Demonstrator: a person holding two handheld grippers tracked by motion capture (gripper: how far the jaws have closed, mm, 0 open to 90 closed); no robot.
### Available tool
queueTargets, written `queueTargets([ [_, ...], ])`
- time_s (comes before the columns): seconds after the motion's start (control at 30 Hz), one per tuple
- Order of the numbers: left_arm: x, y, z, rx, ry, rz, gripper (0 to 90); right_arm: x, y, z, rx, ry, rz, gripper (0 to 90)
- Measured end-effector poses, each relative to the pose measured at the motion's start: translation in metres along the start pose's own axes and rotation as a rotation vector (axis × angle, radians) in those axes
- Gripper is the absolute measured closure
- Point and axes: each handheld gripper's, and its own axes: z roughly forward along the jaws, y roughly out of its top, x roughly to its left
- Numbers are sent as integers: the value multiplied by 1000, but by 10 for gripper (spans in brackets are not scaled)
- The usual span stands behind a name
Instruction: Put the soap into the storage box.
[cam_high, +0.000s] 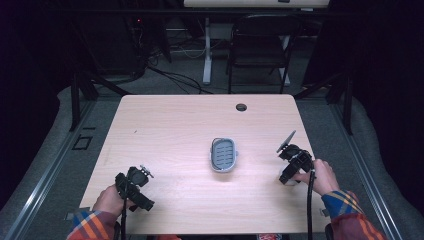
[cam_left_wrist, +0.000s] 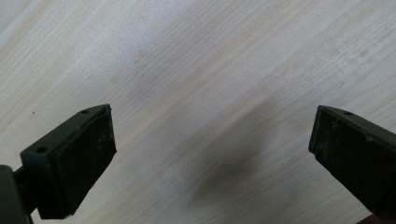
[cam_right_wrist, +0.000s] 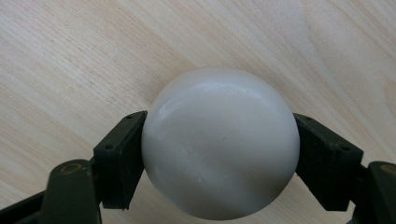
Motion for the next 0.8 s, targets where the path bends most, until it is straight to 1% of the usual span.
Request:
queueTargets([
  [0.03, 0, 0, 0, 0, 0, 0, 2, 0, 1, 0, -2, 2, 1, 241],
  [0.07, 0, 0, 0, -1, 0, 0, 3, 1, 1, 1, -19, 7, 10, 241],
  [0.13, 0, 0, 0, 0, 0, 0, 2, 1, 3, -1, 6, 1, -9, 241],
  [0.17, 0, 0, 0, 0, 0, 1, 2, 2, 4, 1, -13, 6, 2, 241],
  [0.2, 0, 0, 0, -2, 0, 0, 2, 2, 4, 0, -2, 4, -7, 241],
  [0.23, 0, 0, 0, -1, 0, 0, 2, 3, 4, 1, -21, 9, 2, 241],
  [0.27, 0, 0, 0, -1, 0, 0, 2, 3, 6, 0, -5, 7, -4, 241],
  [0.3, 0, 0, 0, -1, 0, 0, 2, 5, 7, 3, -36, 5, 11, 241],
  [0.33, 0, 0, 0, -1, 0, 1, 2, 4, 10, 1, -15, -4, -14, 241],
  [0.37, 0, 0, 0, -3, 0, 0, 3, 1, 16, -5, 58, -17, -78, 241],
  [0.4, 0, 0, 0, -3, 0, -1, 3, 9, 12, 7, -97, 20, 42, 241],
  [0.43, 0, 0, 0, -2, 0, -1, 3, 7, 16, 1, -29, 3, -17, 241],
  [0.47, 0, 0, 0, -3, -1, -1, 3, 1, 26, -10, 136, -48, -166, 241],
  [0.5, 0, 0, 0, -3, -1, -1, 3, 13, 17, 7, -106, 16, 35, 241],
  [0.53, 0, 0, 0, -3, -1, -1, 3, 11, 21, 2, -35, 2, -20, 241],
  [0.57, 0, 0, 0, -3, -1, -1, 3, 12, 22, 3, -51, 2, -17, 241],
  [0.6, 0, 0, 0, -3, 0, -1, 3, 13, 22, 4, -57, 9, -2, 241],
  [0.63, 0, 0, 0, -3, -1, 0, 2, 11, 26, 0, -8, -6, -47, 241],
  [0.7, 0, 0, 0, -3, -2, -1, 3, 12, 27, 0, -13, -8, -52, 241],
  [0.73, 0, 0, 0, -3, -2, -1, 3, 12, 28, -2, -1, -7, -55, 241],
  [0.8, 0, 0, 0, -3, -1, -1, 3, 12, 30, -2, -10, -6, -56, 241],
])
